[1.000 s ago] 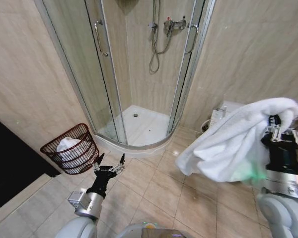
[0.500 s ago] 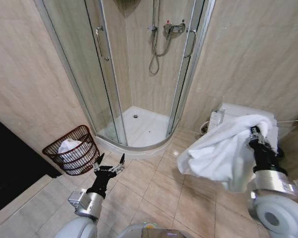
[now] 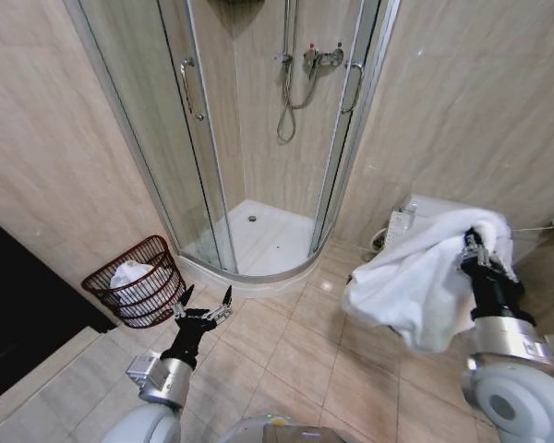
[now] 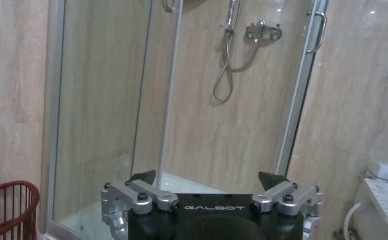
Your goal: Discard the used towel into the hamper.
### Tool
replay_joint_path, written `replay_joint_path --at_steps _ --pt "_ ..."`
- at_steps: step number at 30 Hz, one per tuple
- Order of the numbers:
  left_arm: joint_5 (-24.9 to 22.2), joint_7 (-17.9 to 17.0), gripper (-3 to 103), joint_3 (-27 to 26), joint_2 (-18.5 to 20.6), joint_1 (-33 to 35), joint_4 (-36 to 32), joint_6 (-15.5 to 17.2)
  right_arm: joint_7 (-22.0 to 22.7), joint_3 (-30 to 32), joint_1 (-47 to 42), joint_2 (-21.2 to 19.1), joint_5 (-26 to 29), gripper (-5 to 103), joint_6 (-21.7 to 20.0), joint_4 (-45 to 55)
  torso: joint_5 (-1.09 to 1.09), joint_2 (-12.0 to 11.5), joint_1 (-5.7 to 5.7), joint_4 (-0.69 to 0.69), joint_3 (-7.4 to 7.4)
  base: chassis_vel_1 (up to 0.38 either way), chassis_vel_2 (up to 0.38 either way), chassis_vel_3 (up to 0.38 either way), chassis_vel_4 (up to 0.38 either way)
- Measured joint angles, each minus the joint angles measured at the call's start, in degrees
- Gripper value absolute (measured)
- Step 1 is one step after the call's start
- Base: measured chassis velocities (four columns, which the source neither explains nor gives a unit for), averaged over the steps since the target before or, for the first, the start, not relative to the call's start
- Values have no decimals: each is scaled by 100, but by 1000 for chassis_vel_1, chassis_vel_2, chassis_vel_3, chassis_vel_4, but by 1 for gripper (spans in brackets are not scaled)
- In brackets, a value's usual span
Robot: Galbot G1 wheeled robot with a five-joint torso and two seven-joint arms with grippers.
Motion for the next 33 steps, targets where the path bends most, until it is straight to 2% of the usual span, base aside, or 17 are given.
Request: replay_joint_path --at_steps 2,3,6,7,10,12,16,18,22,27,30,33 --pt "0 0 100 0 0 0 0 0 -642 26 -10 -12 -575 13 355 -198 1 56 24 0 30 0 0 0 0" --pt "0 0 100 0 0 0 0 0 -777 20 -30 -42 -545 13 362 -202 -1 90 39 1 50 0 0 0 0" --pt "0 0 100 0 0 0 0 0 -998 18 -80 -106 -288 13 216 -141 -1 159 69 1 88 0 0 0 0" --pt "0 0 100 0 0 0 0 0 -998 18 -80 -106 -288 13 216 -141 -1 159 69 1 88 0 0 0 0" --pt "0 0 100 0 0 0 0 0 -1385 34 -32 -126 -331 13 307 -197 -1 253 107 1 142 0 0 0 0" --pt "0 0 100 0 0 0 0 0 -1428 23 -30 -115 -349 13 328 -210 -1 284 120 1 161 0 0 0 0" --pt "0 0 100 0 0 0 0 0 -1446 -13 -32 -81 -361 13 372 -232 -1 379 160 1 217 0 0 0 0" --pt "0 0 100 0 0 0 0 0 -1122 -65 51 -66 -371 13 442 -249 0 450 186 1 262 0 0 0 0" --pt "0 0 100 0 0 0 0 0 -781 -55 135 -66 -347 13 486 -279 -1 552 229 1 322 0 0 0 0" --pt "0 0 100 0 0 0 0 0 -707 -36 92 -67 -328 13 527 -290 -1 643 270 0 371 0 0 0 0" --pt "0 0 100 0 0 0 0 0 -478 -60 109 -28 -453 13 533 -333 0 749 314 0 435 0 0 0 0" --pt "0 0 100 0 0 0 0 0 -576 -60 91 -32 -367 13 578 -335 0 823 346 0 476 0 0 0 0"
